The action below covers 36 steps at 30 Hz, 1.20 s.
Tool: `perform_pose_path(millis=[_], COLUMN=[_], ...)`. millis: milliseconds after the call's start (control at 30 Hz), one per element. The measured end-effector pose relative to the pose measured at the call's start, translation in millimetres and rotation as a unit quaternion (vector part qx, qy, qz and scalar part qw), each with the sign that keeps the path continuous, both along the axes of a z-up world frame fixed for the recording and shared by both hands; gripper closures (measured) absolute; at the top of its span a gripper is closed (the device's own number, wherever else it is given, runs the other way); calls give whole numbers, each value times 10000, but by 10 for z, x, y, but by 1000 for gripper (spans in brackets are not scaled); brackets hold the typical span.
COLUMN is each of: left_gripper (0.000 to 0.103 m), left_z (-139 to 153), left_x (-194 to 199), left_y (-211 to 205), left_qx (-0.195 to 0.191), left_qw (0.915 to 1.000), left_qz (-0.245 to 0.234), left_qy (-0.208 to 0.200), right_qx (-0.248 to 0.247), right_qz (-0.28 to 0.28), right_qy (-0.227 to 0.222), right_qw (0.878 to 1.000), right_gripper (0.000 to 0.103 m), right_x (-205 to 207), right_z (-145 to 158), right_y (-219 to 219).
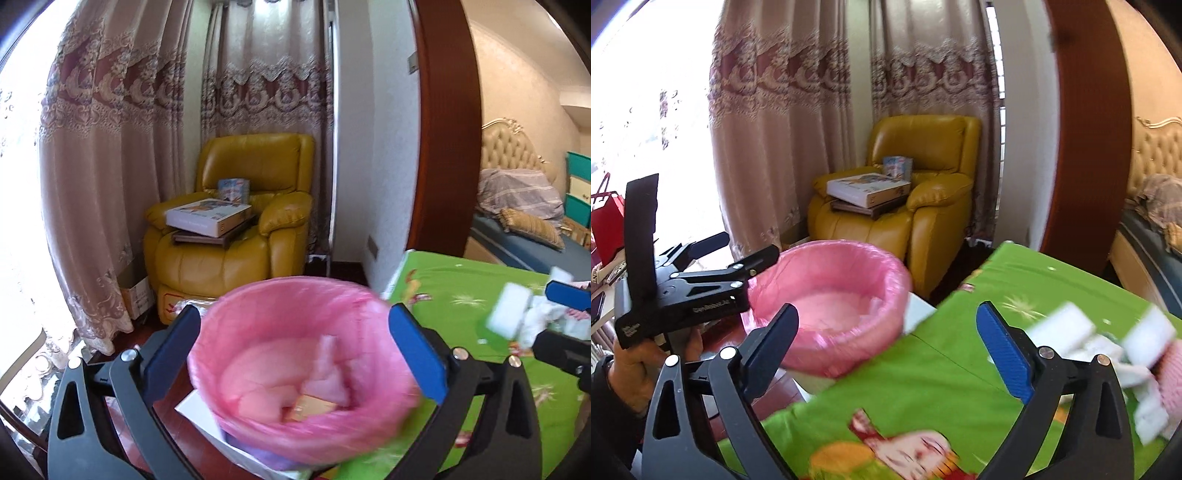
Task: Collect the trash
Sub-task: 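Move both tools back over the table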
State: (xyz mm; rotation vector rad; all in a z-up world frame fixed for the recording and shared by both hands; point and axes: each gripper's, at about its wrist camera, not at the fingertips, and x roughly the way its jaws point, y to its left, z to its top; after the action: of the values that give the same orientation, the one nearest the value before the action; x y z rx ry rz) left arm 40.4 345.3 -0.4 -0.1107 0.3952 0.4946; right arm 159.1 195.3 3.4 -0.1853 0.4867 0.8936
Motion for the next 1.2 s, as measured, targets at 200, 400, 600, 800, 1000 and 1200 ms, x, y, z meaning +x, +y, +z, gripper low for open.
perform_pose_path(millis=[200,400,600,800,1000,1200], left_gripper=[4,4,4,4,4,4], left_z=[123,126,69,-73,-272,-368], left_x=[-61,3,251,518,870,1088], left_y=[-620,-1136,-1684,-2236,-2644,-3031], left_qx=[75,18,-67,4,-180,-209], left_qw=[9995,9983,9957,9882,9774,9684], left_qz=[-243,-559,-917,-1523,-2033,-2389], left_qy=[-173,-175,-116,173,548,689], right_qx=[149,144,139,184,224,165], right_qz=[-456,-941,-1558,-2529,-3362,-3924], right_qy=[35,-65,-66,184,446,626], right_qw=[9988,9954,9877,9671,9405,9175], right_gripper=[11,11,11,11,11,11], right_x=[-36,-58,1,198,377,537], right_z=[-15,-80,-212,-393,-578,-693], right_y=[-683,-1288,-1957,-2827,-3494,-3883])
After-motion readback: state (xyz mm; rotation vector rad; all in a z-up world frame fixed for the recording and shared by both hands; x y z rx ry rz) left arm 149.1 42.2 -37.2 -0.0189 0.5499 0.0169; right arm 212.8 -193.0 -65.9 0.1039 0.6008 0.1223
